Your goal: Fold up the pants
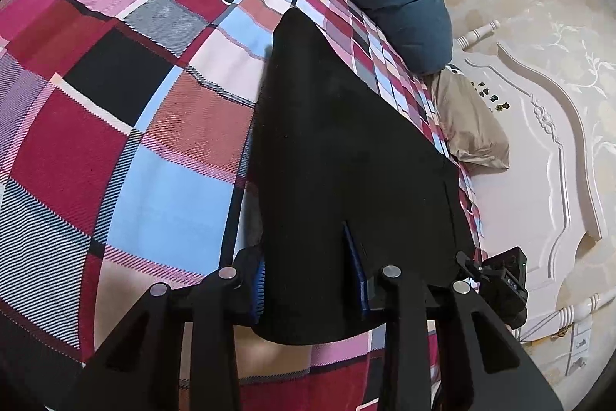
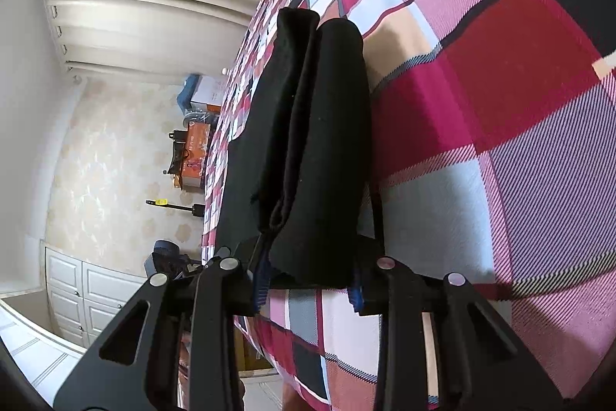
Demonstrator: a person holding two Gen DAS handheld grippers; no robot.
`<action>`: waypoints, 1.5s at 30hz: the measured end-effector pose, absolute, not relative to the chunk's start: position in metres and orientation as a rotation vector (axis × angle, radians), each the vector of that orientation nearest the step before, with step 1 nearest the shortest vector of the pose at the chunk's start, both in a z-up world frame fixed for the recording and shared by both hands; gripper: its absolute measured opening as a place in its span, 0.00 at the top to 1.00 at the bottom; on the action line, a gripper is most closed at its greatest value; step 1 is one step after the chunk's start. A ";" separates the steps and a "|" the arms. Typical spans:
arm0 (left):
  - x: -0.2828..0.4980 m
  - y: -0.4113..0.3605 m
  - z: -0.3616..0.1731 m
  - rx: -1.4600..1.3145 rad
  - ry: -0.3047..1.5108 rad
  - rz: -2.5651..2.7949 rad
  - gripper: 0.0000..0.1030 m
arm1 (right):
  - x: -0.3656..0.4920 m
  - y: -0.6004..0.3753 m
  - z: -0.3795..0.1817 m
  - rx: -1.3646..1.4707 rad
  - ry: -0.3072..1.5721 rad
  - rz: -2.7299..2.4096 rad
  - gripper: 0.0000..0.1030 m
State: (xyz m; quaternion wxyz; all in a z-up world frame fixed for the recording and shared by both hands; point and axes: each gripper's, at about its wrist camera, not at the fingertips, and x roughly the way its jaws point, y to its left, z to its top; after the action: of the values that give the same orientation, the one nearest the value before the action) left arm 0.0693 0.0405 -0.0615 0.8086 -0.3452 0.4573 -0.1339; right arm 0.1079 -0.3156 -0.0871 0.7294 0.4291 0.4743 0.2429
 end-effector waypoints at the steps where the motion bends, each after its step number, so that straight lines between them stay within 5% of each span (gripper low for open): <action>1: 0.069 0.041 -0.061 -0.738 0.978 -0.287 0.66 | 0.108 -0.316 -0.088 0.946 1.045 0.535 0.70; 45: 0.022 0.035 -0.067 -0.752 0.987 -0.296 0.66 | 0.079 -0.329 -0.091 0.932 1.087 0.583 0.70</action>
State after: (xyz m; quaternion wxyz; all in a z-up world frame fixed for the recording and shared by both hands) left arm 0.0218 0.0354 -0.0674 0.8034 -0.3508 0.4608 -0.1382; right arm 0.0790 -0.3291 -0.0915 0.7160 0.4209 0.4908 0.2632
